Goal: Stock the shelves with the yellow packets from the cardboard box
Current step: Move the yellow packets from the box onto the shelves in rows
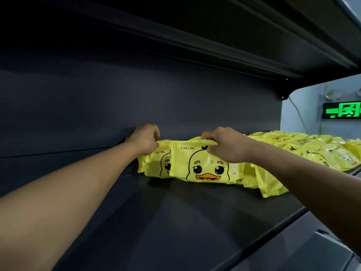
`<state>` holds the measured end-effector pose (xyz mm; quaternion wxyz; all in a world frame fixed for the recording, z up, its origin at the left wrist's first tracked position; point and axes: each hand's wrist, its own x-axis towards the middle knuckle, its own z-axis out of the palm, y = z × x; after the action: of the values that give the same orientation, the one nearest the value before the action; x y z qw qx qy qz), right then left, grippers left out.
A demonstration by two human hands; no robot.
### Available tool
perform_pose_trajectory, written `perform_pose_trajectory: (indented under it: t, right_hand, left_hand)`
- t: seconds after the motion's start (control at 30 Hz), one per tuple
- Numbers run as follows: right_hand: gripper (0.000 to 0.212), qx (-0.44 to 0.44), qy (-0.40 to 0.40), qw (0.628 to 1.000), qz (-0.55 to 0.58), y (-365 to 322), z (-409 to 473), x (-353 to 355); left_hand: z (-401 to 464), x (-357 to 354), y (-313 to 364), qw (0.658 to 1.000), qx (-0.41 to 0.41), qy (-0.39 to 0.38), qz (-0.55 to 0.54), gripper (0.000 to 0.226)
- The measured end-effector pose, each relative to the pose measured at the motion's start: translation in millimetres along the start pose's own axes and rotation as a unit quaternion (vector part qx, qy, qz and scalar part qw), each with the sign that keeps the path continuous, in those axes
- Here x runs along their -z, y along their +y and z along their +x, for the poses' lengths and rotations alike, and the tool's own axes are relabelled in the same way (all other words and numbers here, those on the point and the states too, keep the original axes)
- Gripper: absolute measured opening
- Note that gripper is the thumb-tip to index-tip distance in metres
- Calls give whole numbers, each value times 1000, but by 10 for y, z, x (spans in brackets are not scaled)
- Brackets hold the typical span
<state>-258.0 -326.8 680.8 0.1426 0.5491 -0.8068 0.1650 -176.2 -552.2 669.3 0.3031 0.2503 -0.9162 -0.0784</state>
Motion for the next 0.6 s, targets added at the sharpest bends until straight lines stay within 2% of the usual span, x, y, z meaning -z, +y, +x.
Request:
perform_pose_trajectory:
  t: [0.13, 0.27, 0.4, 0.6]
  right_hand:
    - [14, 5, -32, 999, 1, -148, 373, -191]
    - [40, -10, -54, 998, -16, -208, 641, -478]
    - [47, -48, -5, 999, -23, -180, 775, -684]
    - [45, -64, 52, 996, -46, -129, 682, -763]
  left_hand:
    - [-57, 248, -127, 1000, 6, 11, 18, 24]
    - [-137, 383, -252, 999, 7, 15, 36, 22]
    - [-200, 400, -307, 999, 0, 5, 51, 21]
    - [-316, 366, -287, 997, -14, -13, 73, 17]
